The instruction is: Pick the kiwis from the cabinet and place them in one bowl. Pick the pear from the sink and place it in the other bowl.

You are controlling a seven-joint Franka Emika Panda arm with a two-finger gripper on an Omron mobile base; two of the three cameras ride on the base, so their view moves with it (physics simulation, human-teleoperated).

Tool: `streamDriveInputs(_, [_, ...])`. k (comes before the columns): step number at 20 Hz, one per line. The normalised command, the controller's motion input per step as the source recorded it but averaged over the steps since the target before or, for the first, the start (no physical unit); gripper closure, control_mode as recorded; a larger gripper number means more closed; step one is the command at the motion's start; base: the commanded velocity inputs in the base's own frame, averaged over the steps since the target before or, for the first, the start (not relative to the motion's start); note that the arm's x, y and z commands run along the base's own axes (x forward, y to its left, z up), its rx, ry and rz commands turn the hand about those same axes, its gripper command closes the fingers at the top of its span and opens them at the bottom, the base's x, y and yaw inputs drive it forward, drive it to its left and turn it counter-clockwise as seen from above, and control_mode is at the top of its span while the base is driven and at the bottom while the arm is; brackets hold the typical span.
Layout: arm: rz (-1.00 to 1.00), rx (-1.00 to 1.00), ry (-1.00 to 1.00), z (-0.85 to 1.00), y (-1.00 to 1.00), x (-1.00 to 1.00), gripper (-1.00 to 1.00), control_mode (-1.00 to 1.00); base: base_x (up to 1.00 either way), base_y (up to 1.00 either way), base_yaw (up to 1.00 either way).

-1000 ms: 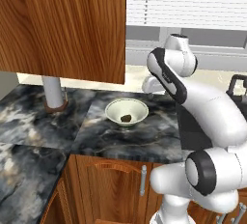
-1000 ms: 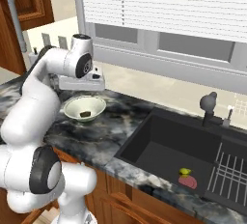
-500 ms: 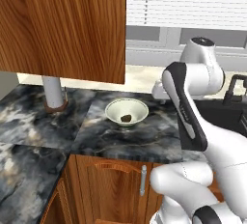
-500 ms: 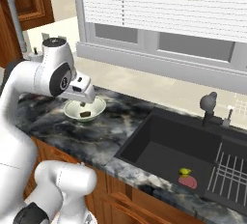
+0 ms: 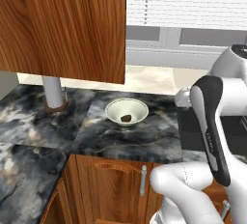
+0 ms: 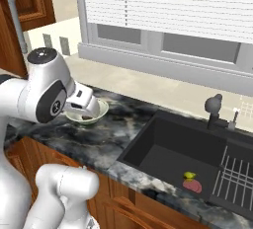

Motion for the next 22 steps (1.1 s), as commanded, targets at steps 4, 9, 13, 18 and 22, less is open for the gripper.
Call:
streamDriveInputs(4, [0.00, -0.02, 0.00, 0.47, 0.00, -0.48, -1.00, -1.00, 0.00, 0.00, 0.00])
streamDriveInputs(9, [0.00, -0.05, 0.00, 0.30, 0.00, -0.65, -1.00, -1.00, 0.00, 0.00, 0.00])
streamDriveInputs(13, [0.00, -0.04, 0.00, 0.16, 0.00, -0.41, -1.00, 1.00, -0.12, 0.00, 0.00])
streamDriveInputs(18, [0.00, 0.00, 0.00, 0.00, 0.00, 0.00, -1.00, 1.00, -0.65, 0.10, 0.20])
streamDriveInputs(22, [0.00, 0.00, 0.00, 0.00, 0.00, 0.00, -1.00, 1.00, -0.47, 0.12, 0.64])
